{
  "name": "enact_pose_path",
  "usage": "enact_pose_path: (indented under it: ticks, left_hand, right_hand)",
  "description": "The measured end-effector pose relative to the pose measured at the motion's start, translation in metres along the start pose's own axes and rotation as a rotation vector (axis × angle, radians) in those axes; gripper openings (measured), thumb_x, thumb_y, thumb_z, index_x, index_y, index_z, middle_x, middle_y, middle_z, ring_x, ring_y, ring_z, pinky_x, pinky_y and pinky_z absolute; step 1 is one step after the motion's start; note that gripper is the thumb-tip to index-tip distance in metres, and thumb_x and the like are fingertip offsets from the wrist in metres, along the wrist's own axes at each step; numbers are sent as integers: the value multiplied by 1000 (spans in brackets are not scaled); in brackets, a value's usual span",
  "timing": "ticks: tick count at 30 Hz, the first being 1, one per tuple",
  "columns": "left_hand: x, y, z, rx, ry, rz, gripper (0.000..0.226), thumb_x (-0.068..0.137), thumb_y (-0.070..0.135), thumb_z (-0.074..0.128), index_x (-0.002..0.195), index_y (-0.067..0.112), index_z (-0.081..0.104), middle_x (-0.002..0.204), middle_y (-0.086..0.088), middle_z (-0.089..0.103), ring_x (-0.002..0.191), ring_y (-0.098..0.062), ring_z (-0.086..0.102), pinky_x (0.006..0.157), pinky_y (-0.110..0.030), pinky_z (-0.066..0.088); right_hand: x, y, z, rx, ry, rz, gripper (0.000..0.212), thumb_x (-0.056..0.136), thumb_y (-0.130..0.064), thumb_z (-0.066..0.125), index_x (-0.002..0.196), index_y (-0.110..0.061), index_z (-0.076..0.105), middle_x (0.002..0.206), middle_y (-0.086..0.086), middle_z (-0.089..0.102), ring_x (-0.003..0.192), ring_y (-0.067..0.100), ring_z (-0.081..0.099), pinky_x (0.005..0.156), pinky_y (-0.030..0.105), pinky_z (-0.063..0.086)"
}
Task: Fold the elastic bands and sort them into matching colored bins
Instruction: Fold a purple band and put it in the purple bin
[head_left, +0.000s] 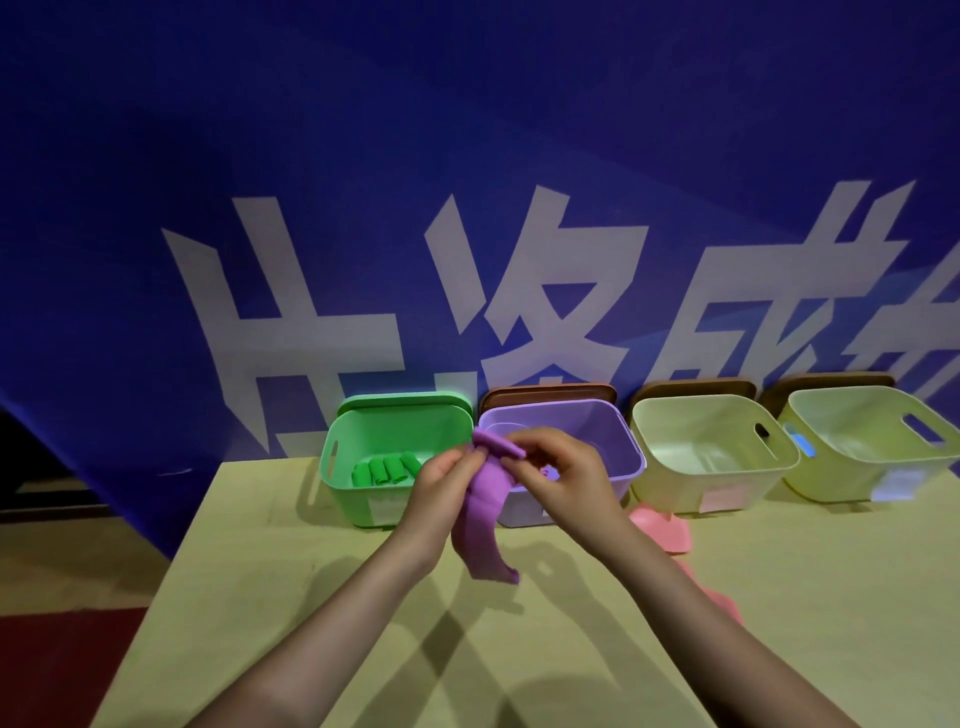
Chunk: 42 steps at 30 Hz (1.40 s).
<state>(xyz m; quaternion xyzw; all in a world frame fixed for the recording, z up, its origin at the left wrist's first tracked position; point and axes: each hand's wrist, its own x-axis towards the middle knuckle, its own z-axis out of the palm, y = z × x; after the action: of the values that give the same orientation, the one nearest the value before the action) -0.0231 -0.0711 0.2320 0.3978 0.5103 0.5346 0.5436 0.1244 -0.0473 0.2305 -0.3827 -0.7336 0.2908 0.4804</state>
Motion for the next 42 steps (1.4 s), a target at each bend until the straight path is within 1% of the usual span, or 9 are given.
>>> enact_pose_path:
  ticks: [3, 8, 12, 16, 20, 25, 30, 37, 42]
  left_hand:
    - [0, 0, -2, -70, -31, -7, 46, 96, 7, 39, 71, 20, 75, 72, 5, 68, 72, -13, 57, 69, -28, 42]
    - [-2, 4, -4, -224, -122, -104, 40, 99, 15, 26, 88, 10, 65, 69, 0, 69, 61, -10, 60, 54, -20, 45]
    - [2, 2, -6, -198, -202, -108, 34, 97, 32, 41, 102, 10, 67, 89, -4, 70, 78, -13, 62, 67, -26, 45]
    - [8, -1, -10, -116, -147, -23, 17, 94, 17, 52, 102, 12, 67, 92, -4, 71, 82, -15, 62, 74, -29, 45]
    - [10, -2, -7, 30, -110, 31, 17, 96, 15, 52, 102, 17, 67, 93, 0, 74, 82, -13, 66, 77, -28, 50]
    - [7, -3, 4, 177, -49, 139, 17, 97, 12, 51, 97, 20, 66, 92, -7, 72, 81, -17, 65, 78, -34, 50]
    - [3, -10, 21, 249, -48, 222, 14, 97, 11, 51, 94, 14, 65, 91, -15, 68, 80, -16, 59, 75, -39, 48]
    - [-1, -10, 40, 169, 31, 203, 30, 94, 25, 53, 87, -4, 59, 78, -12, 58, 75, -16, 50, 71, -33, 41]
    - [-2, 2, 46, 118, 21, 215, 25, 99, 17, 48, 77, 18, 61, 71, 13, 59, 70, -1, 52, 71, -17, 43]
  right_hand:
    - [2, 3, -3, -238, -43, -172, 22, 84, -8, 62, 103, -11, 73, 86, -2, 65, 78, -3, 52, 71, 10, 40]
    - [9, 7, -11, -327, -139, -286, 28, 87, -17, 51, 105, -9, 72, 92, 6, 65, 85, 15, 60, 74, 21, 46]
    - [14, 11, -19, -368, -221, -303, 30, 90, -16, 51, 112, -13, 70, 96, 5, 64, 88, 17, 60, 75, 24, 47]
    - [16, 9, -30, -277, -344, -185, 40, 93, -8, 49, 129, -21, 61, 100, 0, 61, 90, 11, 58, 81, 22, 45]
    - [8, 1, -22, 153, -244, 204, 37, 98, -15, 52, 134, -21, 53, 91, -9, 63, 83, 6, 60, 82, 24, 50]
    - [5, -10, -7, 240, -95, 362, 14, 95, -12, 55, 99, -2, 65, 72, 8, 55, 62, 9, 48, 60, 19, 43]
    - [-1, -1, 3, -3, 120, 384, 33, 97, -28, 53, 67, -14, 50, 59, -4, 49, 59, 7, 43, 60, 27, 37]
    - [0, 1, -5, 57, 65, 398, 41, 98, -35, 50, 61, -18, 45, 56, -7, 43, 57, 6, 39, 56, 28, 32]
    - [-5, -3, -3, 186, 90, 369, 49, 97, -35, 50, 75, 8, 55, 67, 7, 51, 66, 12, 46, 59, 27, 37]
